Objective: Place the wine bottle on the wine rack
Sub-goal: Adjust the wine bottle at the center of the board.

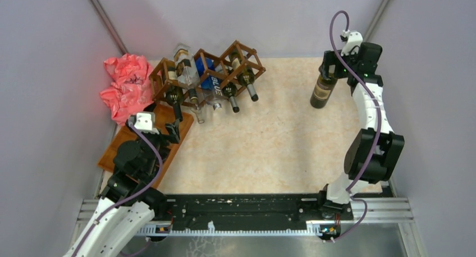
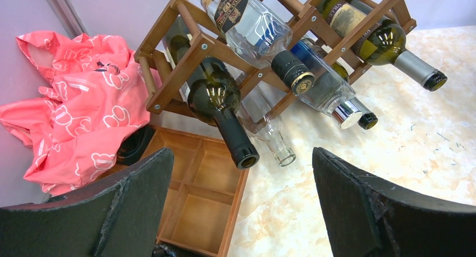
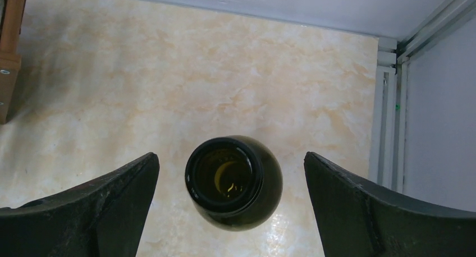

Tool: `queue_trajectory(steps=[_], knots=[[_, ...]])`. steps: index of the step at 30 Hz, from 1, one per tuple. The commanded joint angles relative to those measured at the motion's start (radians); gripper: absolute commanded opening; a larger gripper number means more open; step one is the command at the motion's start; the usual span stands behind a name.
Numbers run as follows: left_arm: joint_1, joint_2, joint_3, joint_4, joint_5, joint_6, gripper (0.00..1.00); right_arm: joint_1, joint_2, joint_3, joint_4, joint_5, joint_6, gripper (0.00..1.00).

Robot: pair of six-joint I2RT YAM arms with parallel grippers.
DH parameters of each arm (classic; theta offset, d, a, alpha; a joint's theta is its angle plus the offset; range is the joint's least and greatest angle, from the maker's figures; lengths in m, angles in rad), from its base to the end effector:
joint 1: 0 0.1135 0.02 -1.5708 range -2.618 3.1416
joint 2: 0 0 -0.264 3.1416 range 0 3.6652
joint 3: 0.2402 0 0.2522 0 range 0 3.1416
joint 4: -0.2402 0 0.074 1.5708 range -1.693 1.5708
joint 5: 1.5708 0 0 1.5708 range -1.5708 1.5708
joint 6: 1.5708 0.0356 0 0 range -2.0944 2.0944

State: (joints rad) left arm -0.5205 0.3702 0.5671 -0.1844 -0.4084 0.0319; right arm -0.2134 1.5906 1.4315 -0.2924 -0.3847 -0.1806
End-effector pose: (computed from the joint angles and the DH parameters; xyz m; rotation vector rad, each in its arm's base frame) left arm 0.1016 -0.0420 0.3171 0.1083 1.5559 -0.0671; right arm 0.3672 -0.0659 0.3512 -0.2085 1.9787 0.1350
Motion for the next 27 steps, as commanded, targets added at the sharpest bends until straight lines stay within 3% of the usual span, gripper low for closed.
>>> queue_trajectory(steps=[1,8,20,24,25,26,27], knots=[[0.007,-0.010,-0.009,0.026,0.009,0.015,0.98,-0.007,0.035,0.065,0.090,-0.032,0.032,0.98],[0.009,-0.009,-0.009,0.026,0.010,0.015,0.99,-0.008,0.032,-0.004,0.196,-0.040,0.018,0.93],[0.013,-0.003,-0.011,0.027,0.019,0.016,0.98,-0.007,0.039,-0.041,0.208,-0.016,-0.088,0.82],[0.015,-0.001,-0.010,0.029,0.021,0.016,0.98,-0.008,0.040,-0.042,0.211,-0.036,-0.107,0.68],[0.015,0.000,-0.011,0.029,0.023,0.015,0.98,-0.008,0.039,-0.042,0.211,-0.044,-0.112,0.61],[0.016,0.001,-0.010,0.028,0.022,0.016,0.98,-0.007,0.037,-0.041,0.210,-0.053,-0.115,0.47],[0.016,0.001,-0.010,0.028,0.023,0.016,0.99,-0.008,0.037,-0.042,0.209,-0.060,-0.119,0.38]])
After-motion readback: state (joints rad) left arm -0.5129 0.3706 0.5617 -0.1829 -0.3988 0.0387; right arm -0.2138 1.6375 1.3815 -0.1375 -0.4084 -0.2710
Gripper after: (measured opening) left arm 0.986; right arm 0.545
